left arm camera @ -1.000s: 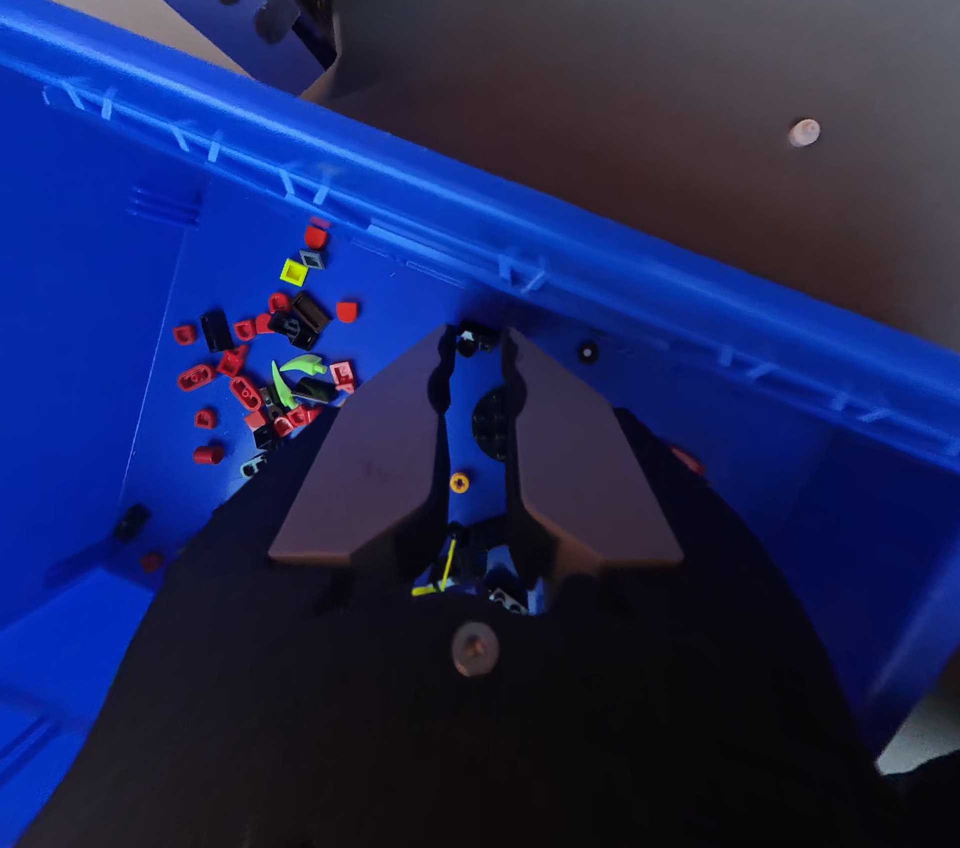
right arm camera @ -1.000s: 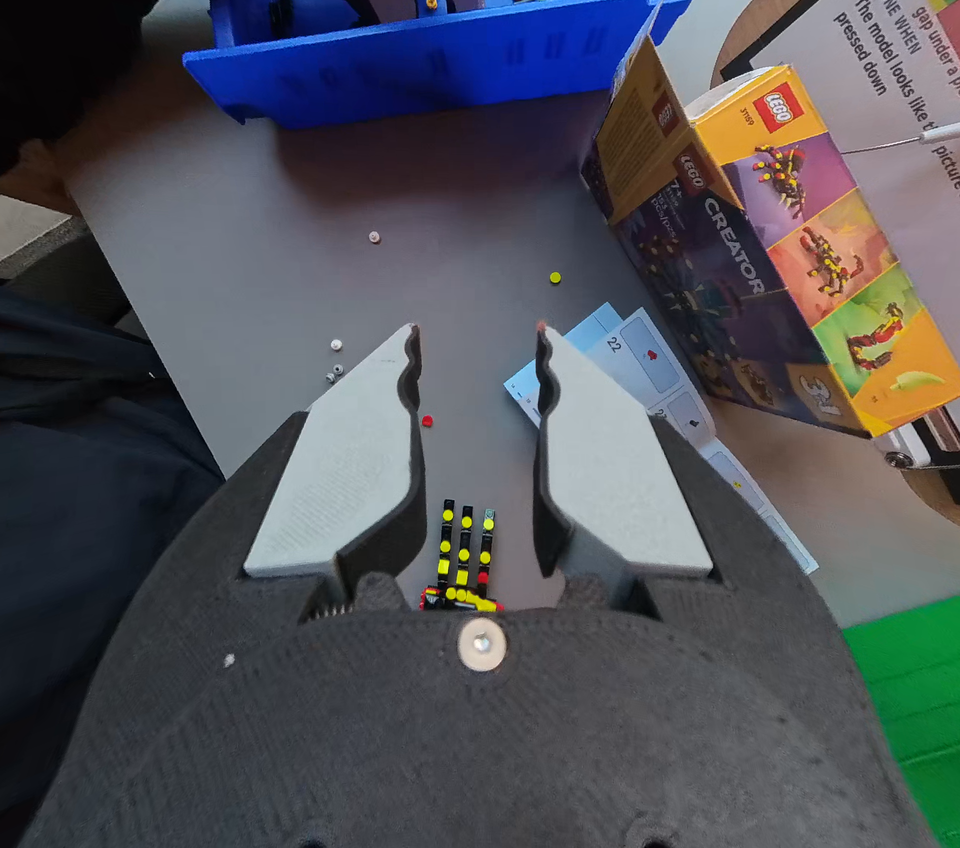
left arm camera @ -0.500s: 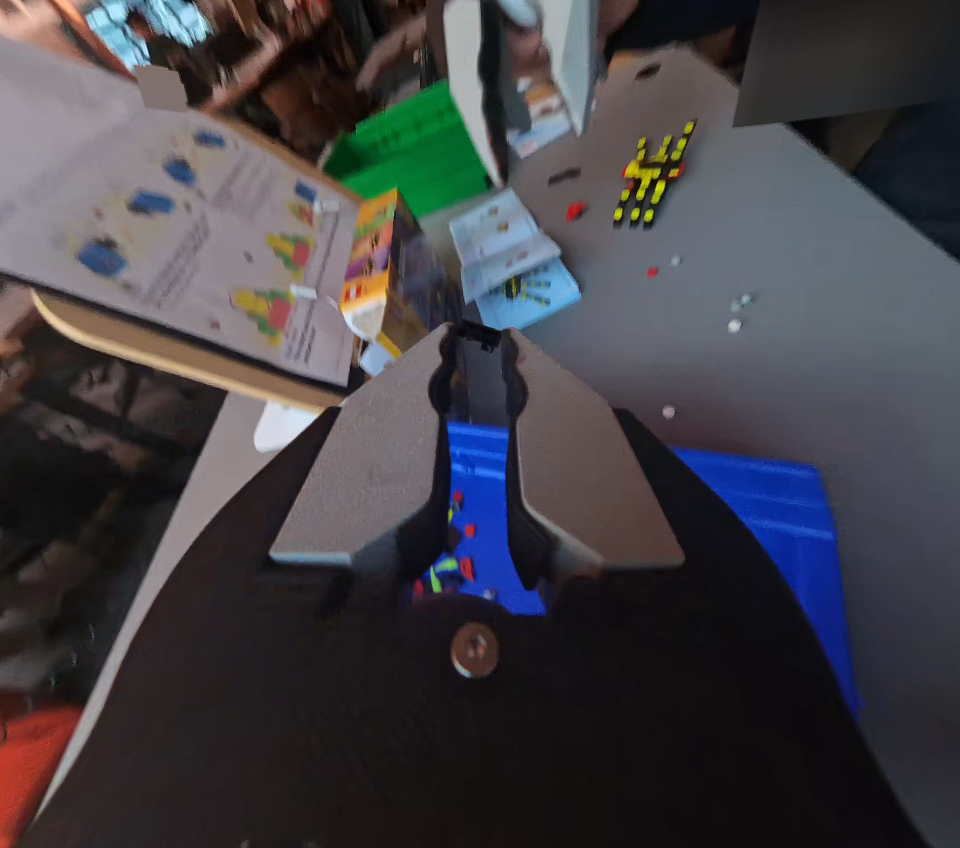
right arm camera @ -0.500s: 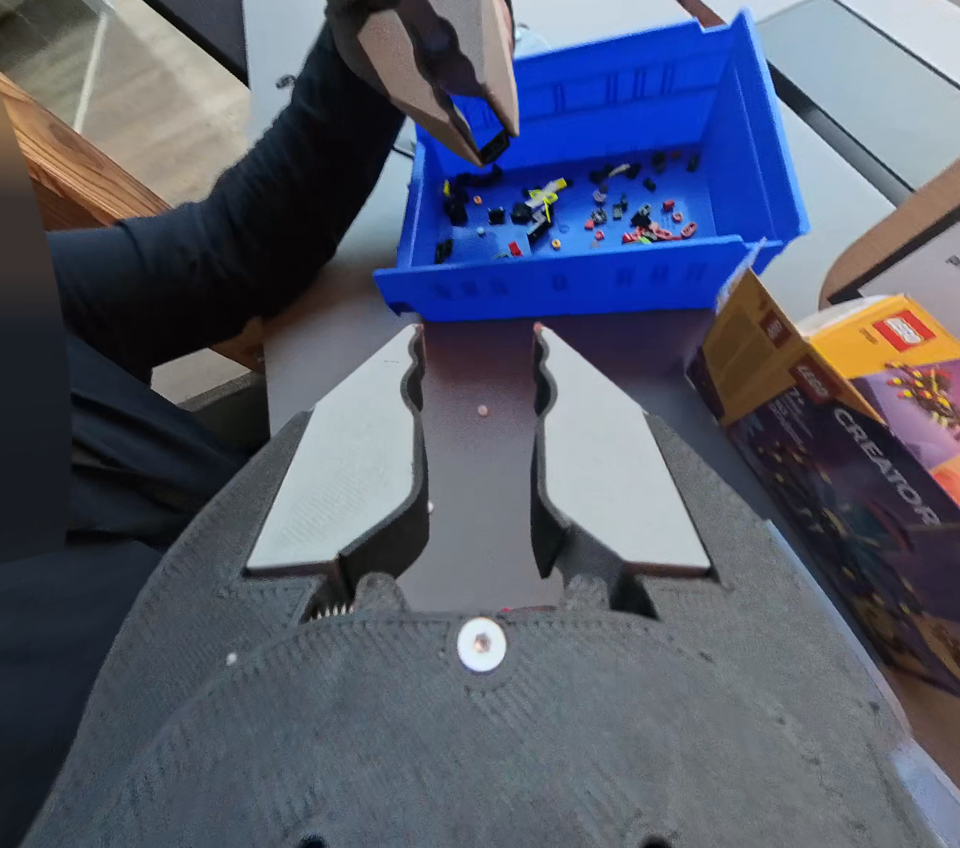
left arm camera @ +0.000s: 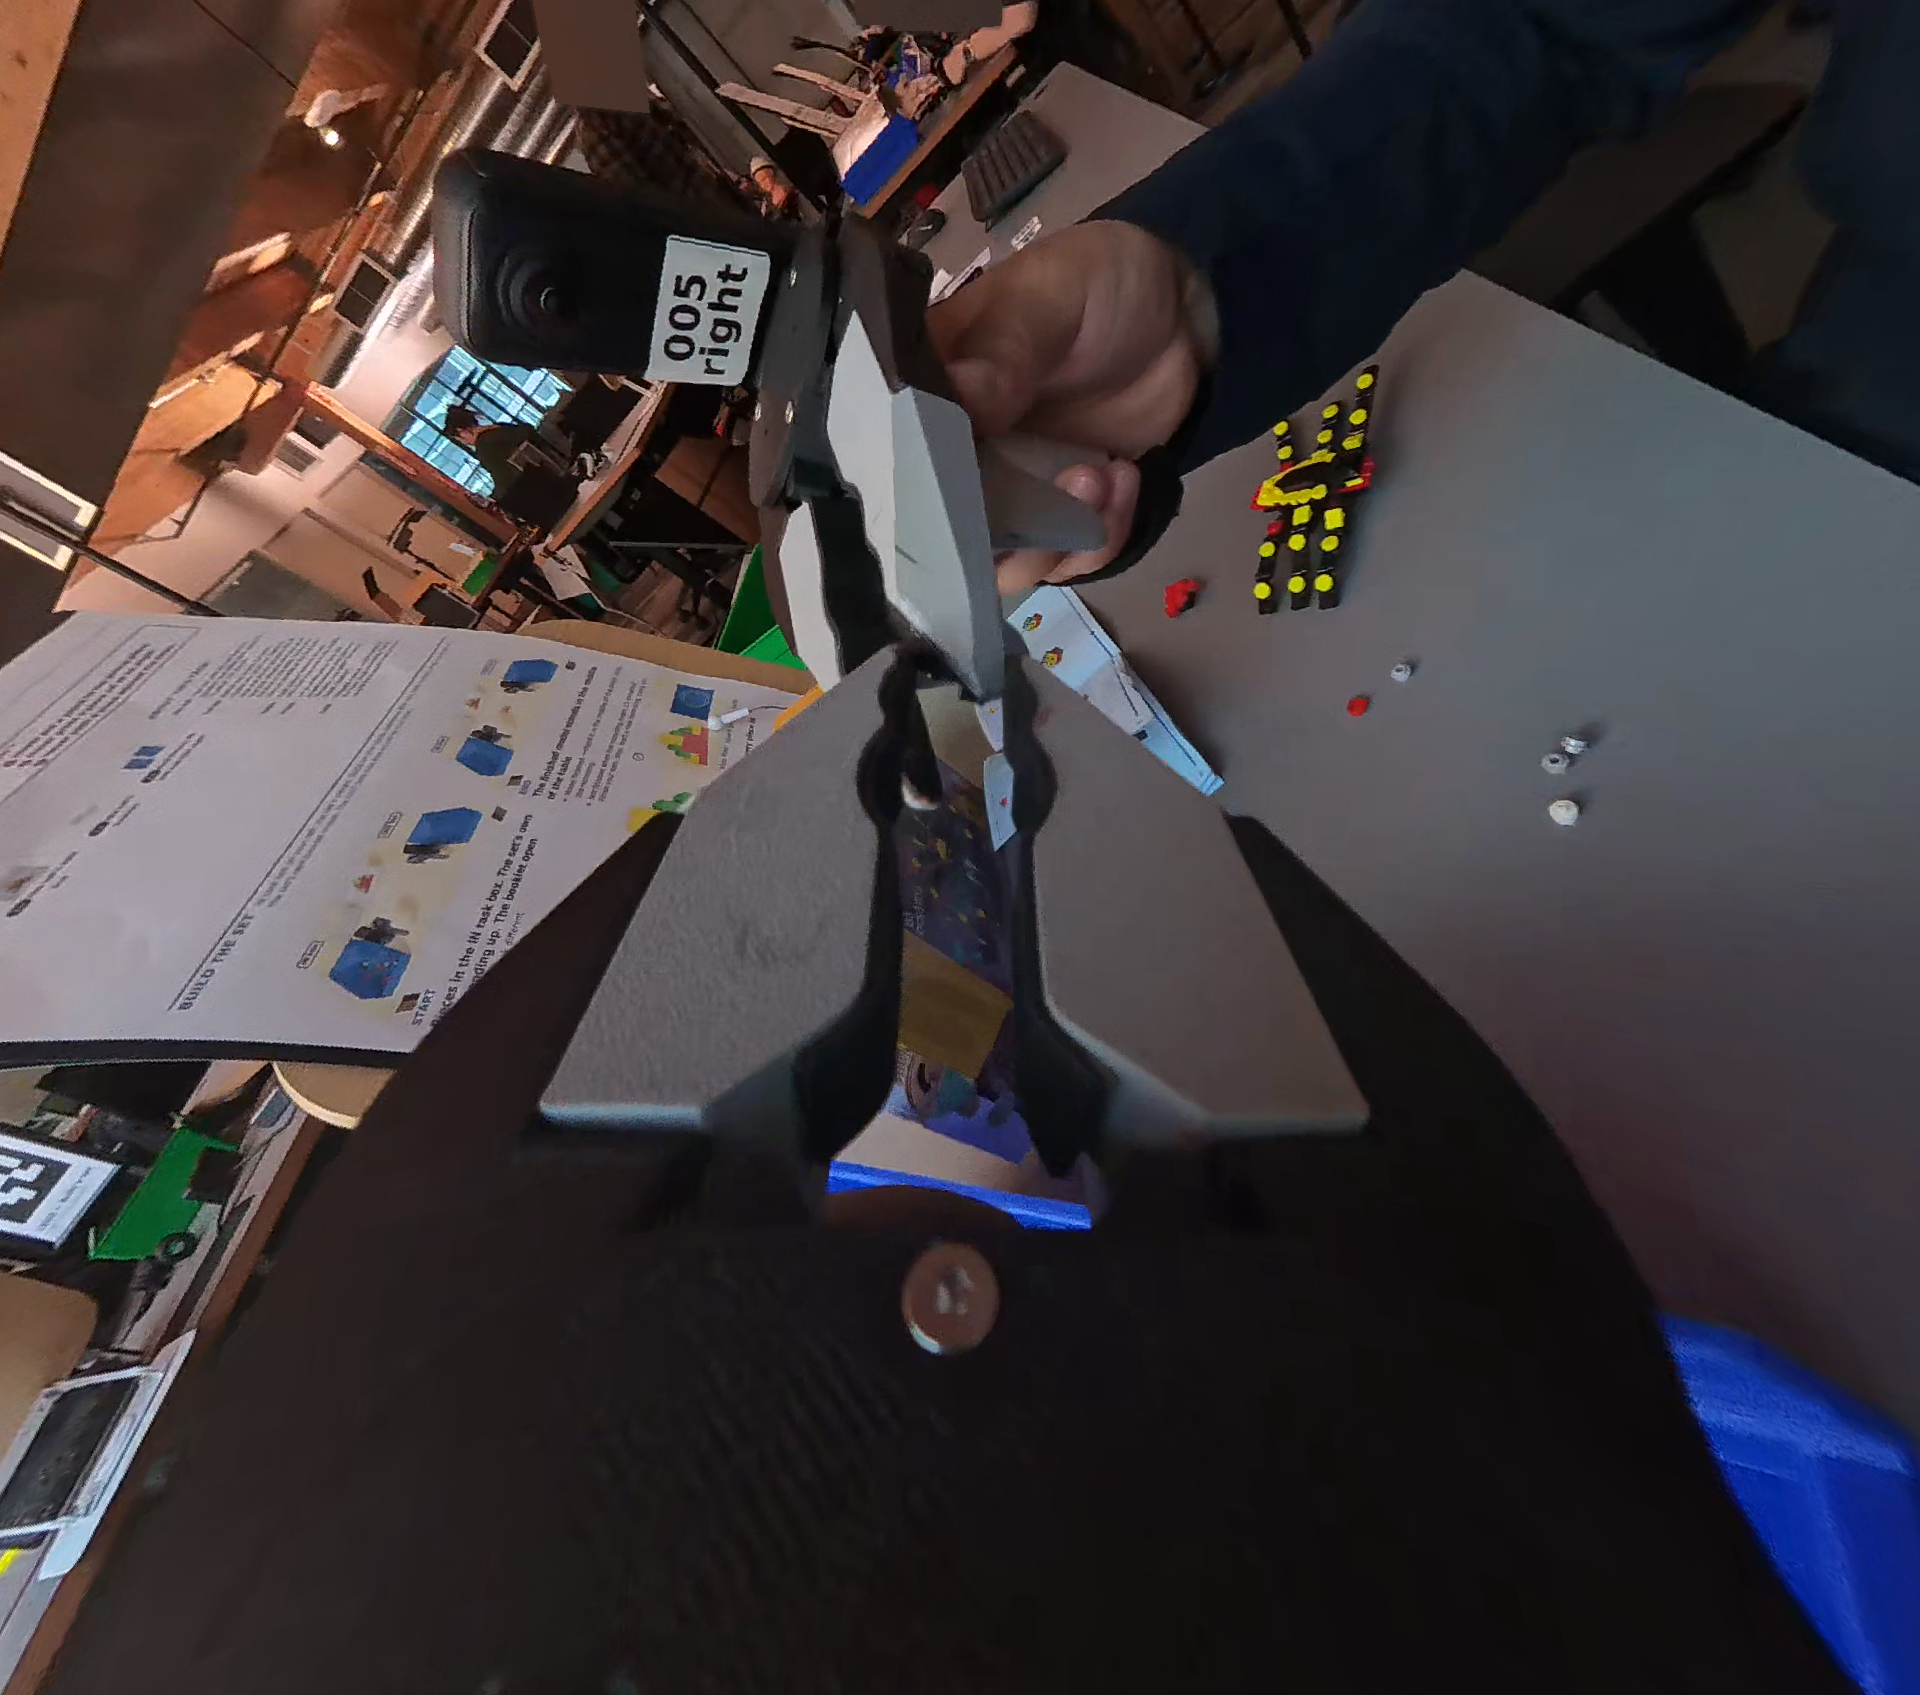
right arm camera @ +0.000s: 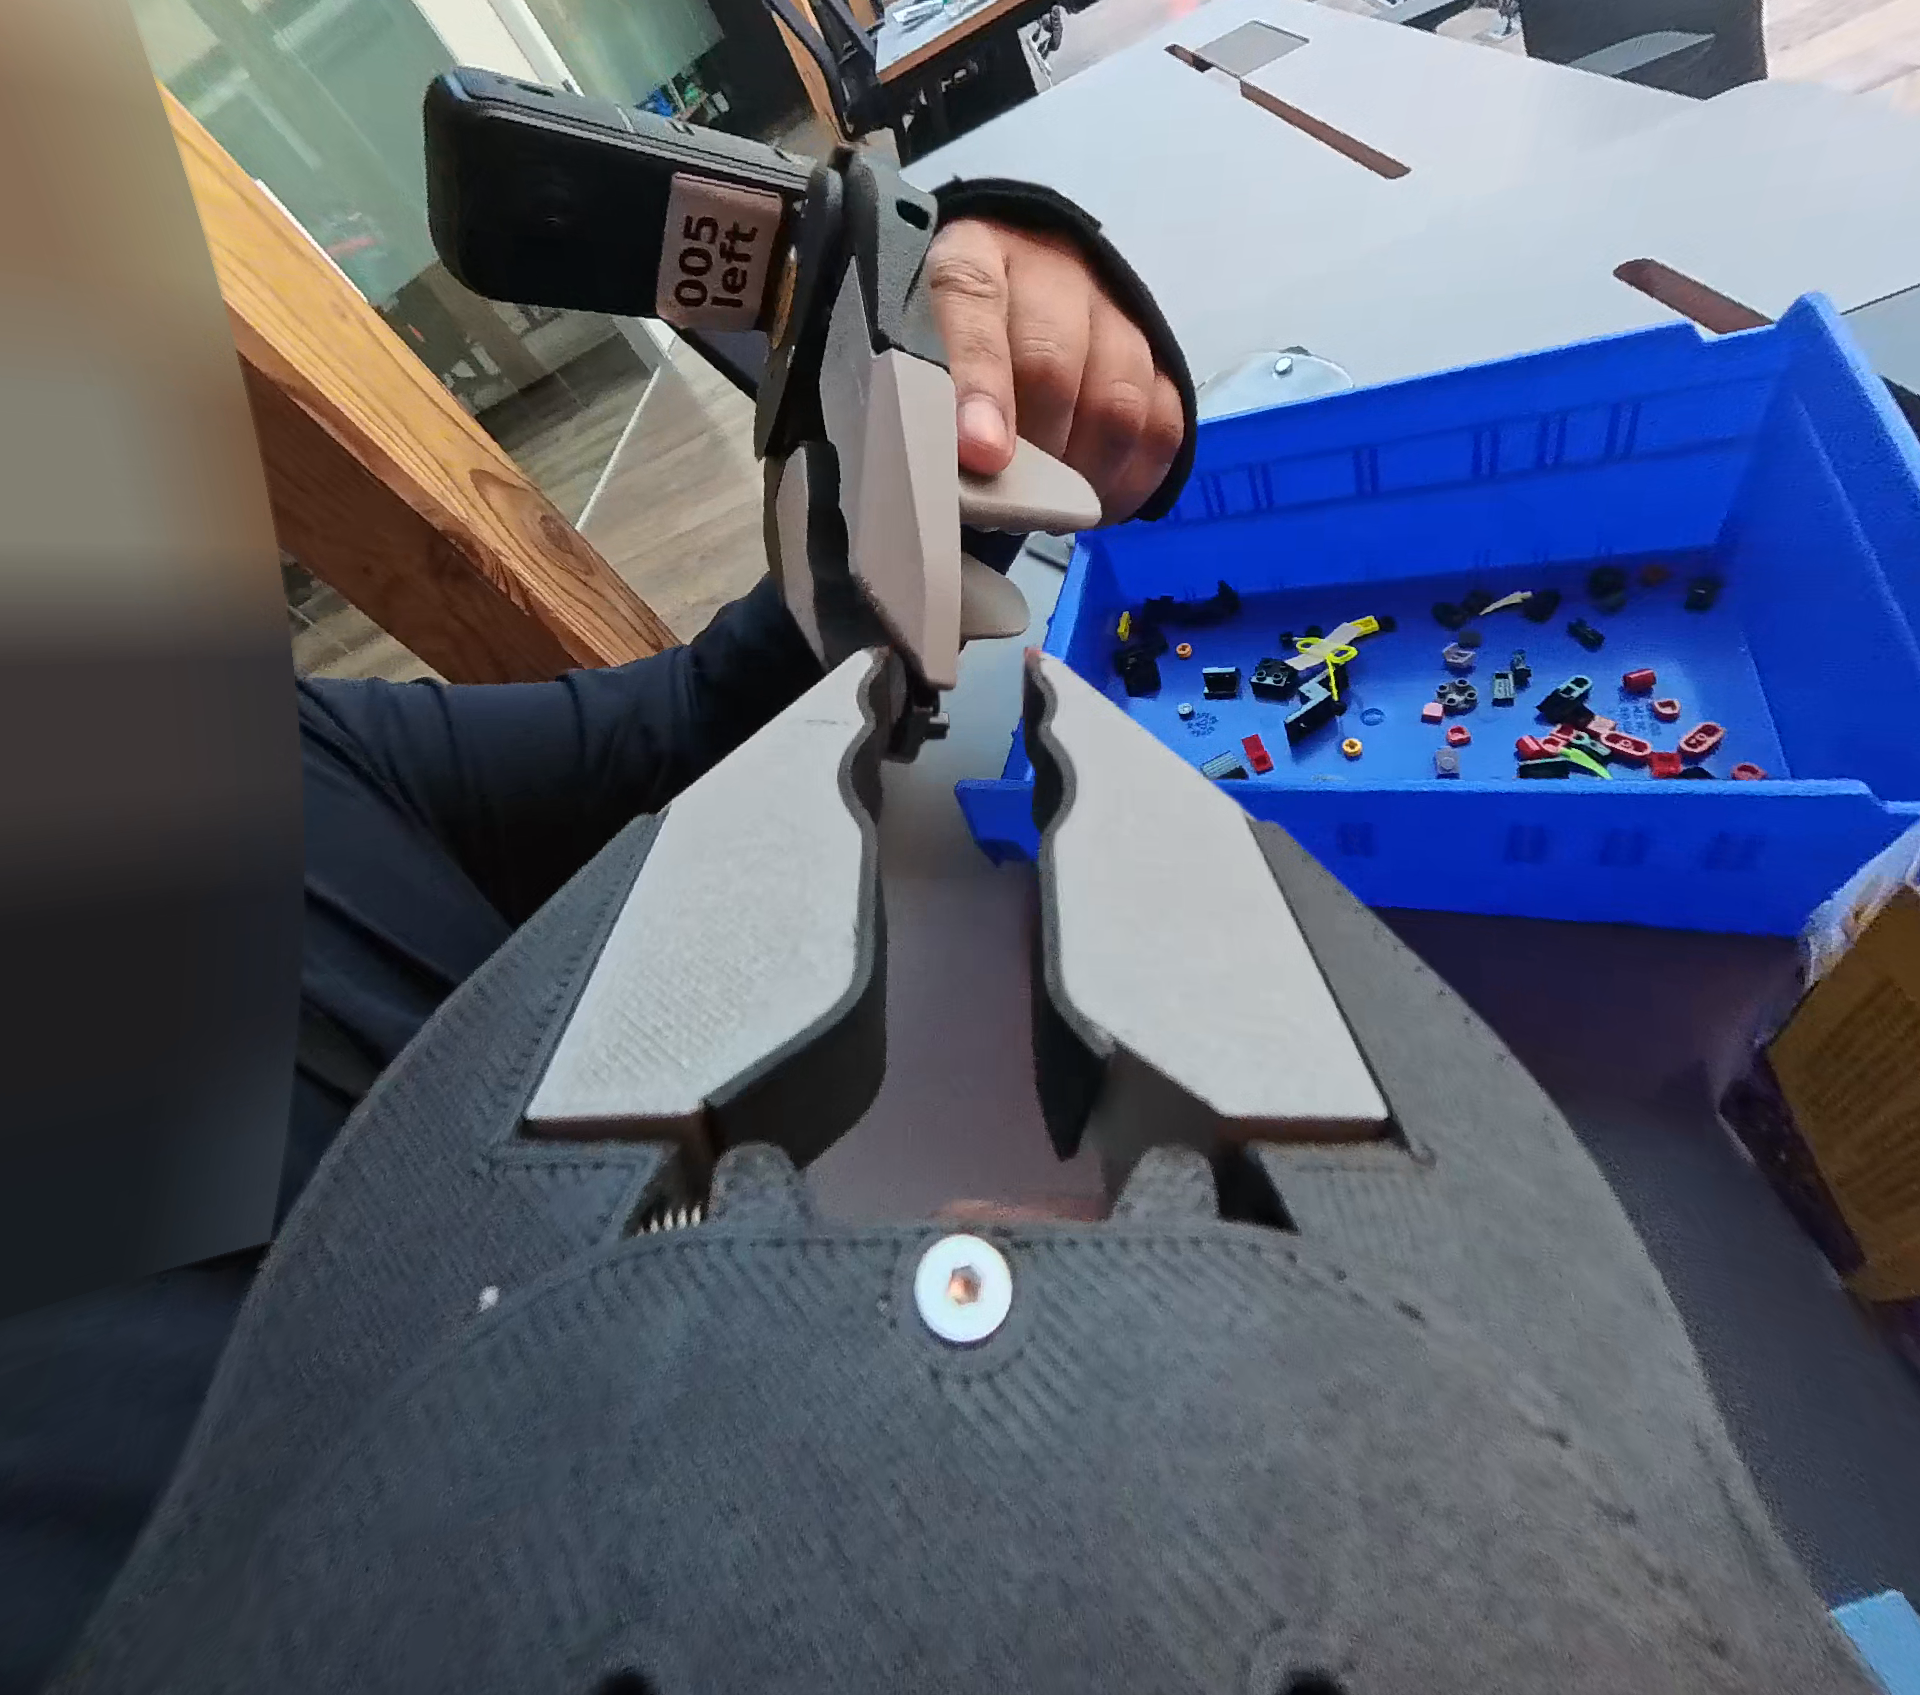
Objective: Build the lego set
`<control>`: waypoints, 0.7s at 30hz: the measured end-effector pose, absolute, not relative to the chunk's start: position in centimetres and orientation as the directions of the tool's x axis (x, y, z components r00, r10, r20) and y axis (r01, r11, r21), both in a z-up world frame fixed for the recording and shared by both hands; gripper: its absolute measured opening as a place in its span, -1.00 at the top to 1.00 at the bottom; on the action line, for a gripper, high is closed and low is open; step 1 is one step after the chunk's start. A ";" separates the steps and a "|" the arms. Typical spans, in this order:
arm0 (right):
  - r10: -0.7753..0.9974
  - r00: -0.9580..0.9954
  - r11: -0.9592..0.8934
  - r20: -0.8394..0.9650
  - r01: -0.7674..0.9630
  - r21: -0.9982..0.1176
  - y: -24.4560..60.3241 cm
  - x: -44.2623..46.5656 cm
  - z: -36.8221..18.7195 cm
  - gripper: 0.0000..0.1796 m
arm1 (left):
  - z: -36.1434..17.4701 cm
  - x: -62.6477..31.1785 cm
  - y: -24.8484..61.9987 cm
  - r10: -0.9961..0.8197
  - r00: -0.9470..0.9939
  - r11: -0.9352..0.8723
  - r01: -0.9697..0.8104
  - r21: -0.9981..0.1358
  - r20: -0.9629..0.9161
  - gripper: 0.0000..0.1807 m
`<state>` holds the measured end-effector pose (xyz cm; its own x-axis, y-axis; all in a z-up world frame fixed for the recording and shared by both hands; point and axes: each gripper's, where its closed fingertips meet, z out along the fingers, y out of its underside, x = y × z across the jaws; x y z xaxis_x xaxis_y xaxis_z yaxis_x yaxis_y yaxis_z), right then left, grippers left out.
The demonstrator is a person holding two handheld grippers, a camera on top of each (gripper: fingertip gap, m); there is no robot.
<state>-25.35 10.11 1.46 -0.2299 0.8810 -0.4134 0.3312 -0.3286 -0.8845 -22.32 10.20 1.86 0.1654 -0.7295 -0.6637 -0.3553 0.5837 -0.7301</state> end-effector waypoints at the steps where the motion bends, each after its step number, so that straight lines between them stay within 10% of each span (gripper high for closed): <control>1: 0.881 -0.228 -0.329 -0.413 0.332 -0.884 10.2 -25.2 1.4 0.75 | 1.8 -22.4 10.3 -0.728 0.166 0.583 -0.361 -0.728 -0.665 0.85; 12: 0.911 -0.164 -0.287 -0.378 0.404 -0.868 11.0 -22.6 0.3 0.95 | 1.1 -21.7 10.7 -0.748 0.197 0.521 -0.418 -0.744 -0.634 0.76; 21: 0.925 0.380 -0.294 0.005 0.726 -0.622 21.2 -4.1 -11.4 0.95 | -1.7 -23.3 11.2 -0.793 0.170 0.401 -0.577 -0.712 -0.584 0.62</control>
<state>-4.08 21.15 -11.37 0.3799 0.9250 0.0054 0.7256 -0.2943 -0.6219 -23.31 11.20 -1.69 0.1699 -0.7935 -0.5845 -0.5771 0.4007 -0.7116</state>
